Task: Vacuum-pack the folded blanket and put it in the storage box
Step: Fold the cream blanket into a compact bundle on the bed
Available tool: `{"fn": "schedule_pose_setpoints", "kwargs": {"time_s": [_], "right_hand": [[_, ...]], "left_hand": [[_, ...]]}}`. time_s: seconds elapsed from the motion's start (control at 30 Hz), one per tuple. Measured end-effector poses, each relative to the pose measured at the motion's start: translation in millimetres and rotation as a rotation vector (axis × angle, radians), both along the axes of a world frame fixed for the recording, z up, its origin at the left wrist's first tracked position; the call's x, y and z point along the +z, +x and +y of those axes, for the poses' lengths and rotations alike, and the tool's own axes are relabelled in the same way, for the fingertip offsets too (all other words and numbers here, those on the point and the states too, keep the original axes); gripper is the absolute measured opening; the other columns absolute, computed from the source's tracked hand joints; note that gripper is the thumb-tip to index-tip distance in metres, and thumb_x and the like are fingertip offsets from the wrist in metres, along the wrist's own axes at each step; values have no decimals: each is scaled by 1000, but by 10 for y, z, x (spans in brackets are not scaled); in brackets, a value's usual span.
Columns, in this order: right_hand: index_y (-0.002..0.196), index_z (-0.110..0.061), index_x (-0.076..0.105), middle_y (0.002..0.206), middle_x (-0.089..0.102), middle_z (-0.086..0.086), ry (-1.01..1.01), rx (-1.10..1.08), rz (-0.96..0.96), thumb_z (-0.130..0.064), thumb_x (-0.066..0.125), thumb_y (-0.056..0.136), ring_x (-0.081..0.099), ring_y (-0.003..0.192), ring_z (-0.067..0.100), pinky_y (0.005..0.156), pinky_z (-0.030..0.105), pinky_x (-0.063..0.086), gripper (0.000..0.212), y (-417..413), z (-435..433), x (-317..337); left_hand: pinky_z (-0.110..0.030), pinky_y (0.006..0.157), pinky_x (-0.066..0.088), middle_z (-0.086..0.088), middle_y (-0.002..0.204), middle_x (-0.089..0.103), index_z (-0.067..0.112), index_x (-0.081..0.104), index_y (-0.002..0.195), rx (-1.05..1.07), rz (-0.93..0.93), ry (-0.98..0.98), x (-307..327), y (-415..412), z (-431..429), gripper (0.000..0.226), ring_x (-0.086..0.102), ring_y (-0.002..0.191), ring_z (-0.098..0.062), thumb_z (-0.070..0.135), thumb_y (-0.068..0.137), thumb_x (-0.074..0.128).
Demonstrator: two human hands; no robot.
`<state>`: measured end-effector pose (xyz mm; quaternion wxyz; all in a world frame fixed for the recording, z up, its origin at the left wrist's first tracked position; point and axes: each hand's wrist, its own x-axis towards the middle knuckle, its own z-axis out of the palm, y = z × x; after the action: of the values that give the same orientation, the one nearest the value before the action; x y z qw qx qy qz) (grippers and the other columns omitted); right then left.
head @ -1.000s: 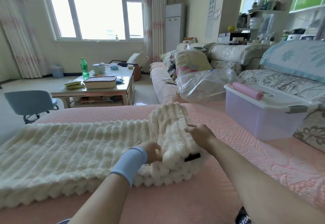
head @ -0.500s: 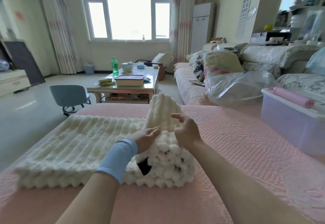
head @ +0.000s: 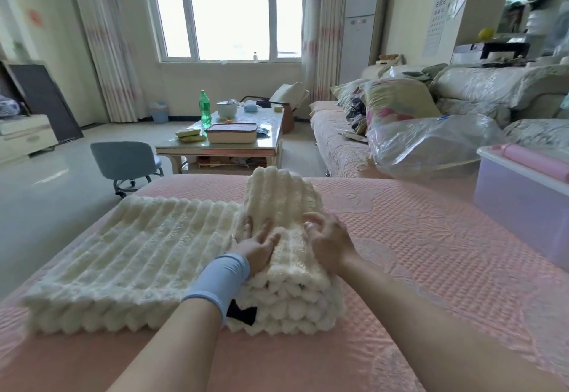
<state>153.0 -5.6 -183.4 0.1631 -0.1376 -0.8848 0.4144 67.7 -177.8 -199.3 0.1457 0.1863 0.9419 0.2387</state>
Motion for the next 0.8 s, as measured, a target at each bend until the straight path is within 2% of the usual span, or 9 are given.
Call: {"fn": "schedule_pose_setpoints", "kwargs": {"time_s": [0.03,0.1,0.17,0.27,0.4,0.53,0.63,0.73,0.8], "right_hand": [[141,-33,51,149,39,4,-40,-50,-43,-40,55,96,35,139,28,115,42,31,46,-6,35,-20],[153,-37,33,151,39,6,-343,-28,-158,-44,65,91,47,131,30,111,45,42,70,-28,57,-79],[156,-39,24,148,47,5,-612,23,-215,-40,72,85,58,120,27,103,44,50,85,-36,43,-135],[151,-36,37,136,59,4,-593,-48,-161,-17,76,74,63,112,22,99,40,54,88,-46,77,-129],[132,-31,63,116,70,0,-614,-234,-54,3,64,74,68,102,20,95,35,56,67,3,215,-11],[119,-26,72,112,74,1,-475,-334,52,4,61,70,69,103,20,98,33,54,58,231,617,304],[123,-30,70,114,73,-2,-171,-367,45,-6,63,73,67,108,19,99,32,52,56,577,970,489],[139,-36,55,131,65,4,202,-279,-190,-33,62,86,60,121,26,101,35,48,54,831,1096,365],[153,-39,32,160,31,9,365,-139,-402,-51,46,95,30,146,28,118,47,27,60,827,1126,255]], "left_hand": [[-52,119,-1,7,159,-24,55,1,147,2,-3,9,-29,-17,3,59,-8,148,-36,70,93,19],[-51,120,2,7,159,-23,55,1,146,2,-12,26,-38,-43,-15,59,-4,148,-36,70,93,20],[-50,120,4,6,159,-23,54,0,147,-4,-19,34,-34,-47,-25,59,-3,148,-34,68,94,22],[-49,120,4,5,159,-24,52,-1,148,-7,-32,11,-4,24,7,61,-5,149,-32,66,95,25],[-48,120,5,2,160,-20,51,2,148,0,-62,55,106,164,237,60,-7,149,-30,64,95,28],[-48,120,4,0,161,-18,50,4,148,-71,-109,157,240,393,699,59,-10,149,-28,60,97,31],[-49,120,8,0,160,-20,55,-3,146,-129,-112,143,228,632,1085,63,-8,148,-31,64,94,32],[-54,119,4,0,159,-25,54,-12,144,-160,-70,-53,138,754,1255,68,-10,147,-39,71,91,26],[-56,118,6,0,158,-26,53,-12,145,-155,-67,-130,144,744,1263,73,-7,147,-39,77,87,23]]}}
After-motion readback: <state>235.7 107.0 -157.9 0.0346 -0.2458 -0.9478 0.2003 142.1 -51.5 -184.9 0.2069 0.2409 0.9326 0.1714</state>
